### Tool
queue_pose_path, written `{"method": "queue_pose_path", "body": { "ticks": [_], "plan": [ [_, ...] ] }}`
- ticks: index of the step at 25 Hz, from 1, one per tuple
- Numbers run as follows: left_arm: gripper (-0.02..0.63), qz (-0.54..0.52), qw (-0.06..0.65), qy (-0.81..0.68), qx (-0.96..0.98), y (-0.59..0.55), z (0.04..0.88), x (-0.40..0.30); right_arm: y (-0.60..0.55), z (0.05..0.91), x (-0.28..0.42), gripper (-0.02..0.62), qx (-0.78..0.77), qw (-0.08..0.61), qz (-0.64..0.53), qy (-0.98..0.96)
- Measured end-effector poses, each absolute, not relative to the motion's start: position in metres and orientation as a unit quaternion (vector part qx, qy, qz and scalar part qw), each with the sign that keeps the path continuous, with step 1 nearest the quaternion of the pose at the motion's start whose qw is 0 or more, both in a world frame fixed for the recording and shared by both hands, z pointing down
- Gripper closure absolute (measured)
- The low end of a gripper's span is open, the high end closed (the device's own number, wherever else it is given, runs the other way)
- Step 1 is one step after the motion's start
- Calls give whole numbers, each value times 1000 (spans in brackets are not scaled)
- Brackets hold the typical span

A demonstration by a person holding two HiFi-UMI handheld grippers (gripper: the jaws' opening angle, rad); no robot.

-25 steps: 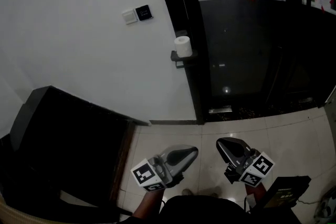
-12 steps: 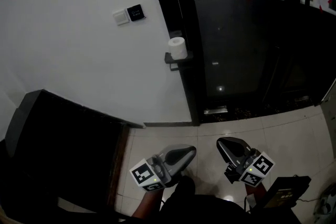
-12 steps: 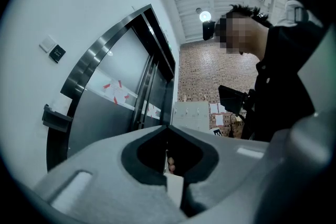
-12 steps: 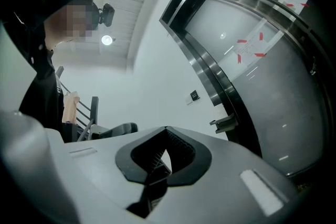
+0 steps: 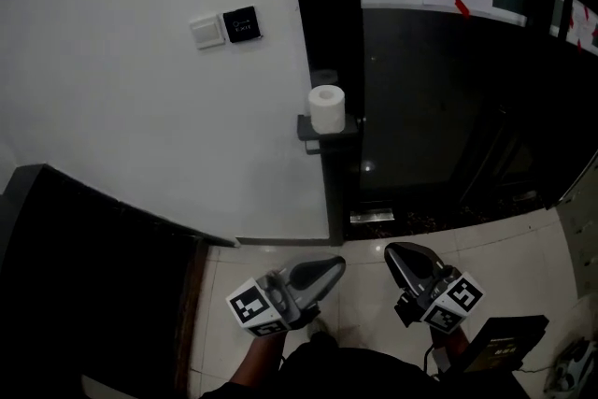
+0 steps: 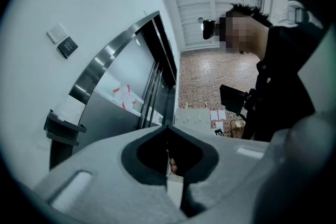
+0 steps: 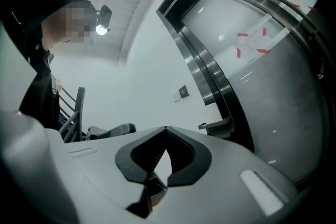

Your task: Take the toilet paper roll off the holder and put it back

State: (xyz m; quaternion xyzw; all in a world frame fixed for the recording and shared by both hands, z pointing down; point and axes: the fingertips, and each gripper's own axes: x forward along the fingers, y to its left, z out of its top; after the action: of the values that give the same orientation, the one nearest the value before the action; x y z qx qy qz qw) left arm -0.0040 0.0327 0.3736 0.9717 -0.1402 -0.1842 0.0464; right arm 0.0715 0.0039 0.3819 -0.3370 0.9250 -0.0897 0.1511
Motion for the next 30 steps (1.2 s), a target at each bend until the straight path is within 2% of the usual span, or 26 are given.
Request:
{"method": "queue_pose_path", "body": {
  "ticks": [15,30],
  "plan": [
    [609,-183,42,-106,976,-112,358,-83,-139,370,0,594,-370,141,-88,914],
    [609,-194,37,-129,972,-157,348,-58,-189,373,24,594,-377,105,-70,918]
  ]
}}
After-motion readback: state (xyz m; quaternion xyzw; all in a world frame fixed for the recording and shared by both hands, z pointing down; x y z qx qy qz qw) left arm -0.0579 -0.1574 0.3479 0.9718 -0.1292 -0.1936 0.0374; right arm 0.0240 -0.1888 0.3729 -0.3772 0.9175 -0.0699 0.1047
